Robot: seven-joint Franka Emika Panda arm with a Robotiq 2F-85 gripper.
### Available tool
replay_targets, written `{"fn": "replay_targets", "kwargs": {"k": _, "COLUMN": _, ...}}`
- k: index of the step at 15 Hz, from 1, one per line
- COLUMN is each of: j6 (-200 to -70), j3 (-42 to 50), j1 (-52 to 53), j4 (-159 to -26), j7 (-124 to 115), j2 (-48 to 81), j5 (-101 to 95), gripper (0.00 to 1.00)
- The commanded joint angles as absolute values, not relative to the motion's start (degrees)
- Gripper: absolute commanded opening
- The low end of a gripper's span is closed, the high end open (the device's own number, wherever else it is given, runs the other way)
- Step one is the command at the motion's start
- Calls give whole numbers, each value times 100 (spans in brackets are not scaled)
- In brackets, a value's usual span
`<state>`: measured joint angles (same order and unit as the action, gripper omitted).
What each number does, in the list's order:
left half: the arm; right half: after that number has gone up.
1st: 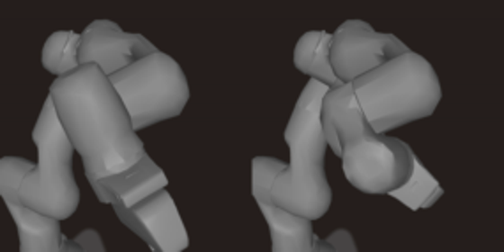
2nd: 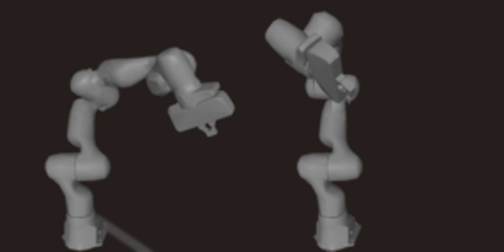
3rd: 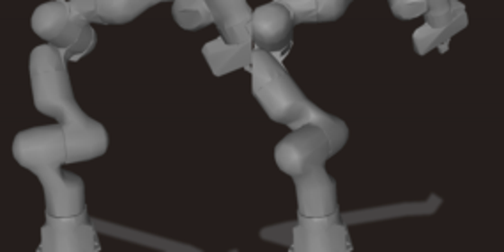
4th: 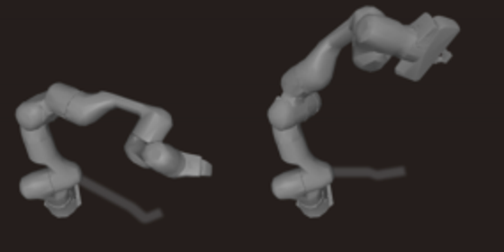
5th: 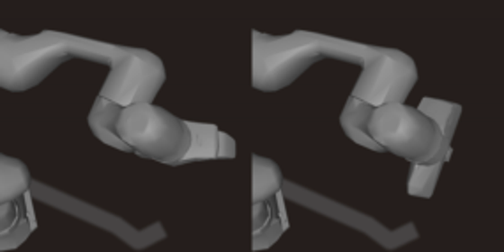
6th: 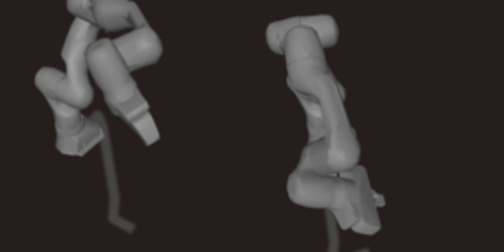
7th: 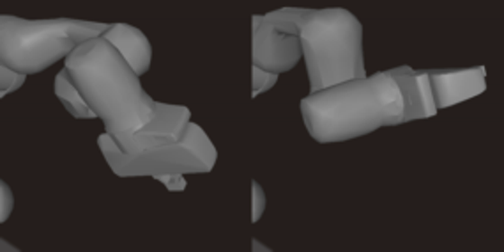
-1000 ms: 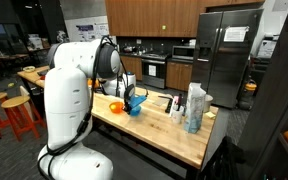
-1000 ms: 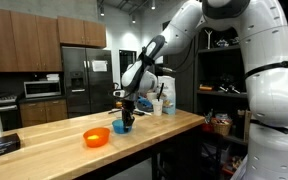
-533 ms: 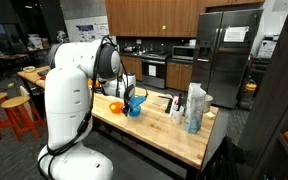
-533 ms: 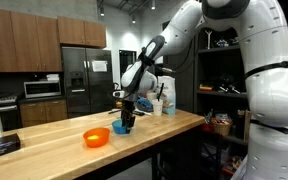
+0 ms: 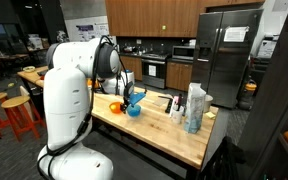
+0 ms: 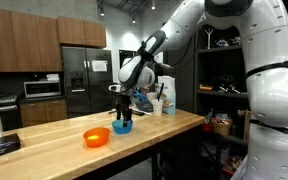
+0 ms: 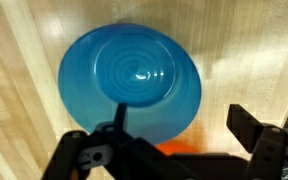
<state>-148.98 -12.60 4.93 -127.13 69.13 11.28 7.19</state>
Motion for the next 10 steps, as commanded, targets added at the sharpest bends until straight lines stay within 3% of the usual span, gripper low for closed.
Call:
{"fn": "replay_targets", "kwargs": {"k": 1, "j6": -14600, "j3": -1275, "j1": 542, "j4": -12573, "j7": 6855, "j2": 860, "j5": 498, "gripper": 100}}
{"fn": "replay_targets", "kwargs": {"k": 10, "j6": -14157, "j3": -1518, "j1": 545, "j4": -12249, "j7": 7754, "j2": 890, "j5": 1305, "gripper": 100}}
